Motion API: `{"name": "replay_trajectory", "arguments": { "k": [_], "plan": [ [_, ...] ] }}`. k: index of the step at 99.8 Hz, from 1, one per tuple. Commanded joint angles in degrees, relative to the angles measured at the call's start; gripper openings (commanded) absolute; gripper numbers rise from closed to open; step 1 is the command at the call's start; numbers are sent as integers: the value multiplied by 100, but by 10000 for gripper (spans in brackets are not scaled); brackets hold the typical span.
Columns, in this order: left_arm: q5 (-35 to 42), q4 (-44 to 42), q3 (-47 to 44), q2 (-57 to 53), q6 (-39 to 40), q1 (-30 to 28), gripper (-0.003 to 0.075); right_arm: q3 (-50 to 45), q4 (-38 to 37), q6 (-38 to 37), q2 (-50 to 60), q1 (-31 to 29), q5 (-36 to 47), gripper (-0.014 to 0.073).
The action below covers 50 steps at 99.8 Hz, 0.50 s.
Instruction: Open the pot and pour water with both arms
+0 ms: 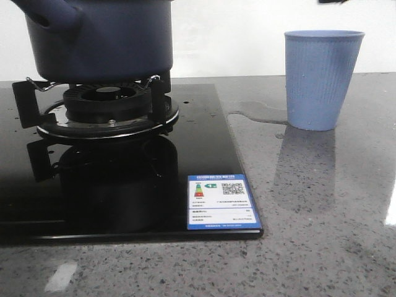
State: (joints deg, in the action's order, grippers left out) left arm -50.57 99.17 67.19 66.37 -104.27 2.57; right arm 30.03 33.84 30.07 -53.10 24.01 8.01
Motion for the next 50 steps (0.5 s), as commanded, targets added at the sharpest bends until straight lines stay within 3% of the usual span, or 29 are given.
{"name": "replay_trajectory", "arguments": {
  "k": [1, 13, 50],
  "plan": [
    [-94, 562, 211, -200, 23, 0, 230, -36, -138, 77, -137, 295, 1132, 643],
    [-104, 562, 211, -223, 23, 0, 230, -215, -150, 77, -337, 468, 1751, 643],
    [-130, 562, 211, -223, 23, 0, 230, -218, -110, 77, -737, 468, 2120, 643]
  ]
}}
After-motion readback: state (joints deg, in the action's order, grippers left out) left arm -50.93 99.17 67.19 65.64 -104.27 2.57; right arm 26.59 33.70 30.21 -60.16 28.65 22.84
